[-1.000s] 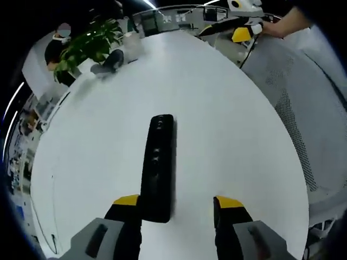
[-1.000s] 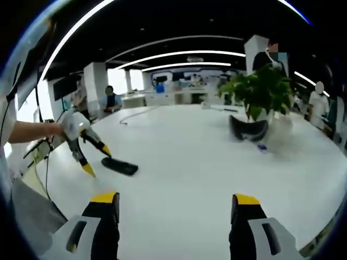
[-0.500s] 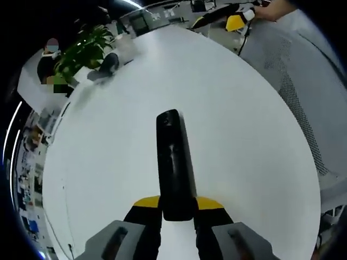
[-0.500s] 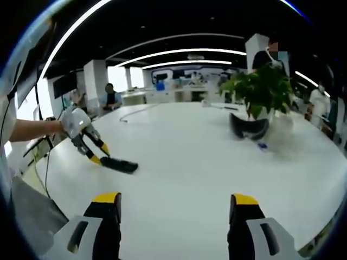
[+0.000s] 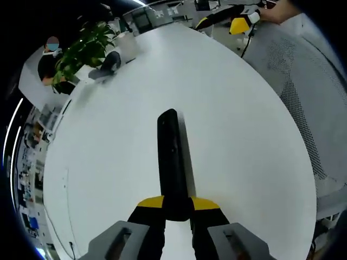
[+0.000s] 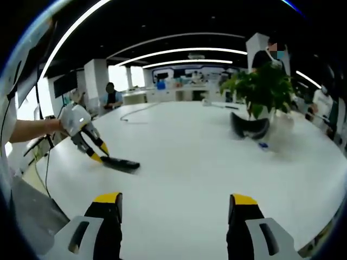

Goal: Press the specified remote control buttons in sequence, fully releasing each button before pressing the next.

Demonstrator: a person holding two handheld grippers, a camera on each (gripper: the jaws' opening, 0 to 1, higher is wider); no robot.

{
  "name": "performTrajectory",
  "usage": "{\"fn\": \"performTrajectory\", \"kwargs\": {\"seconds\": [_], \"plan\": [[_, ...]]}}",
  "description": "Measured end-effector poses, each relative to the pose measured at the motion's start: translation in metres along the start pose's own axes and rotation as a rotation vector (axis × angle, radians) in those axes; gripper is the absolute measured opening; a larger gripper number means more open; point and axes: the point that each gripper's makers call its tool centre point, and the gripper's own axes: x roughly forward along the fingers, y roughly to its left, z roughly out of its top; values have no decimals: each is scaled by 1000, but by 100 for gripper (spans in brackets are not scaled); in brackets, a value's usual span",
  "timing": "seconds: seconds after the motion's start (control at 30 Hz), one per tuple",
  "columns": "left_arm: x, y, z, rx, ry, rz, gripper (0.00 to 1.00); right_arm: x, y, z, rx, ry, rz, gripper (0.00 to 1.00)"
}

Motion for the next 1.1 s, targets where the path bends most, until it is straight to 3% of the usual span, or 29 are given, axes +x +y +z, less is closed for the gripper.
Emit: {"fn": "performTrajectory", "kwargs": {"seconds": [0.1,0.27,0.47,0.53,0.57,0.6,0.63,0.67,0.7,0.77,0.87,1.0,1.1], "plan": [[1,1,1,-11,-9,-3,15,0,1,0,-2,2,2,79],[2,6,4,-122,-82,-40,15,0,2,2,-2,-4,2,79],[2,4,4,-168,-97,-57,15,-1,0,5,10,-20,-9,79],[1,2,5,-171,-81,-46,13,-2,1,6,10,-25,-7,78],[-2,-1,7,-134,-71,-49,9,-2,1,6,10,-26,-7,78],[-2,-16,9,-131,-49,-125,0,-2,1,6,10,-26,-7,78],[3,-24,2,-159,18,-123,0,-2,1,6,11,-26,-5,78],[6,-29,2,-144,27,-139,0,-2,2,6,12,-26,-4,78],[4,-36,-6,-92,80,-113,0,-2,2,6,12,-27,-3,78],[9,-34,2,-64,-3,-71,0,-2,2,7,9,-29,-4,79],[8,-29,6,-122,-48,-70,0,-2,2,6,11,-23,-1,78],[-3,-11,19,-131,-144,-3,0,-1,3,6,11,-23,4,78],[-4,3,23,-108,-154,34,10,-2,2,6,10,-25,-1,78]]}}
